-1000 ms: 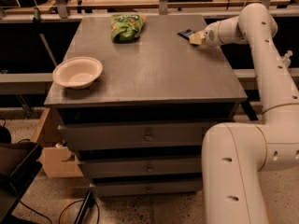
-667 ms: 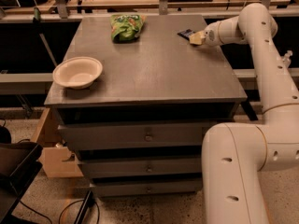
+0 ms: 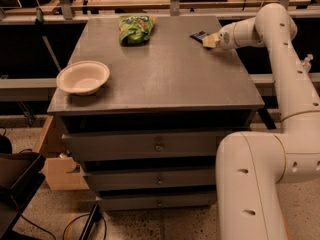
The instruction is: Move rxbar blueberry near paper bowl
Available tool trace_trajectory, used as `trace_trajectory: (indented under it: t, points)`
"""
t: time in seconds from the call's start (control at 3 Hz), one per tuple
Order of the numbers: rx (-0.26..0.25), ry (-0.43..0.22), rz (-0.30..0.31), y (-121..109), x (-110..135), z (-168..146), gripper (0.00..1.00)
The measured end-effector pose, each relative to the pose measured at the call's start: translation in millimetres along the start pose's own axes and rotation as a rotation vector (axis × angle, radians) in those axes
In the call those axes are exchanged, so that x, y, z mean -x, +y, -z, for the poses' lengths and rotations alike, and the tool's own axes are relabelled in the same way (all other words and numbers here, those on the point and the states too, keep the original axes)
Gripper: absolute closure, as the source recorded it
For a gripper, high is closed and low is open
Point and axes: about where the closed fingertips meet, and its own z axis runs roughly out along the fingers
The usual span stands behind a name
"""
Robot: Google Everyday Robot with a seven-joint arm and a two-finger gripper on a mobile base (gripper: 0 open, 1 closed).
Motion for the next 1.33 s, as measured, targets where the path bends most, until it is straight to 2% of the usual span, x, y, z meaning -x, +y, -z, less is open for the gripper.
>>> trace_trajectory:
  t: [0.33,1.33]
  points:
    - [0.000,0.000,0.000,0.1,-0.1,-0.2,0.82]
    - [0.001,0.001,0.000,0.3,0.2,-0.3,0.13]
